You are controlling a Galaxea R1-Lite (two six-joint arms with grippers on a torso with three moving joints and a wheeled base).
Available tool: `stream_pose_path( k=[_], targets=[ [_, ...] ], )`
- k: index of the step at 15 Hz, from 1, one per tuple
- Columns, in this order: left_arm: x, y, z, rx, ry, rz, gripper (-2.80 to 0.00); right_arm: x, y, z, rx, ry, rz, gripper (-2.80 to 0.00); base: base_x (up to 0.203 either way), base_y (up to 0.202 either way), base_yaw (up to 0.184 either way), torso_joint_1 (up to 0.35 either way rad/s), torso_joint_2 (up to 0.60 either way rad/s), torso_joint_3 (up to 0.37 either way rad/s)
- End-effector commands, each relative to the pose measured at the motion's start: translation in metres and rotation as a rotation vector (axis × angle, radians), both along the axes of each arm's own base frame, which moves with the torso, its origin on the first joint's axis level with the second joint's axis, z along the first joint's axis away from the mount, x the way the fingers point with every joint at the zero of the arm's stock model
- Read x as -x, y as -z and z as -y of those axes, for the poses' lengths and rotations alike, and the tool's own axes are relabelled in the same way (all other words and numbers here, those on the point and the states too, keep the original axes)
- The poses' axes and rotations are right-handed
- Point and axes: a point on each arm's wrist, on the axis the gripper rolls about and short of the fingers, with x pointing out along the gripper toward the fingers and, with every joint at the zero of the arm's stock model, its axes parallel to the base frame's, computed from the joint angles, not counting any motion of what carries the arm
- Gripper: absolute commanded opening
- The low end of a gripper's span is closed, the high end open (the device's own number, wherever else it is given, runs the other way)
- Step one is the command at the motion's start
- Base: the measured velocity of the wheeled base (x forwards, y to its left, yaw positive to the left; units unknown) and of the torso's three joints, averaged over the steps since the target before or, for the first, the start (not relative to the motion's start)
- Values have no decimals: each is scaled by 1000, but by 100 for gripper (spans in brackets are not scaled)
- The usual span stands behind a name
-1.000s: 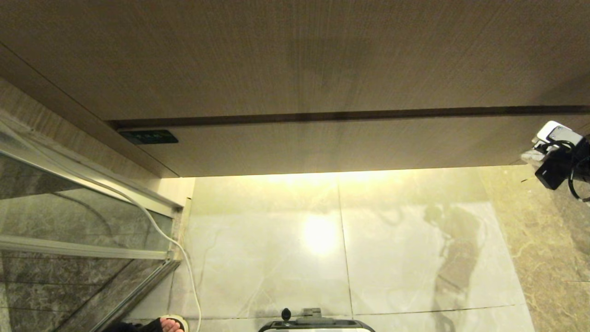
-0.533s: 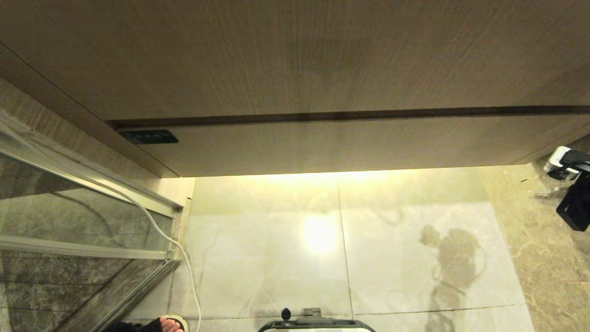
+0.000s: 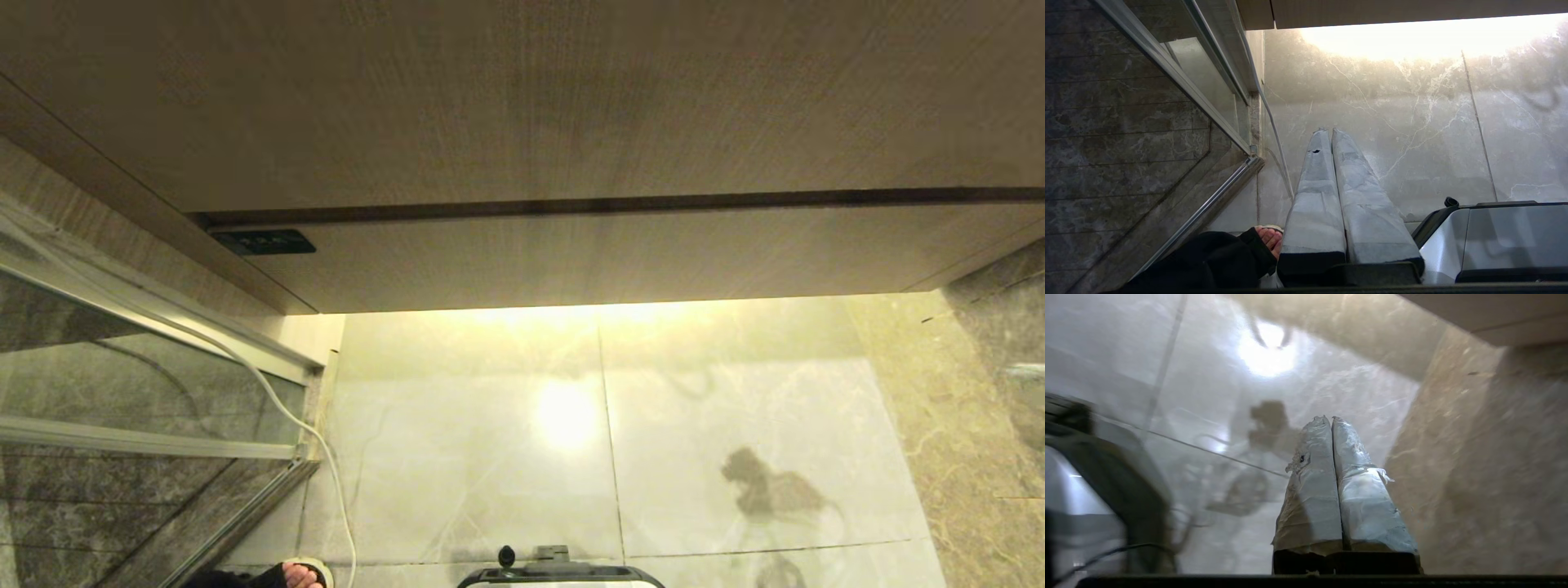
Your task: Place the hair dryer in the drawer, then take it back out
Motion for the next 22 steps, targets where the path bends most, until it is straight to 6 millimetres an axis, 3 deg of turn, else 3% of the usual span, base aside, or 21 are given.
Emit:
stream_pose_path(
  k=[1, 4, 6, 8, 13, 22],
  targets=[
    [0, 0, 0, 0, -1, -1, -280, 64, 13, -30, -27, -20, 151, -280, 0, 0, 0, 0, 0, 0],
    [0, 0, 0, 0, -1, 0, -280, 117, 65, -47, -83, -73, 262, -280, 0, 0, 0, 0, 0, 0],
    [0, 0, 0, 0, -1, -1, -280, 136, 100, -48, -108, -74, 326, -280, 0, 0, 0, 0, 0, 0],
    [0, 0, 0, 0, -1, 0, -280, 150, 117, -46, -158, -78, 434, -280, 0, 0, 0, 0, 0, 0],
    [0, 0, 0, 0, -1, 0, -280, 157, 133, -40, -229, -110, 523, -280, 0, 0, 0, 0, 0, 0],
    [0, 0, 0, 0, -1, 0, -280, 156, 132, -40, -203, -114, 548, -280, 0, 0, 0, 0, 0, 0]
  ],
)
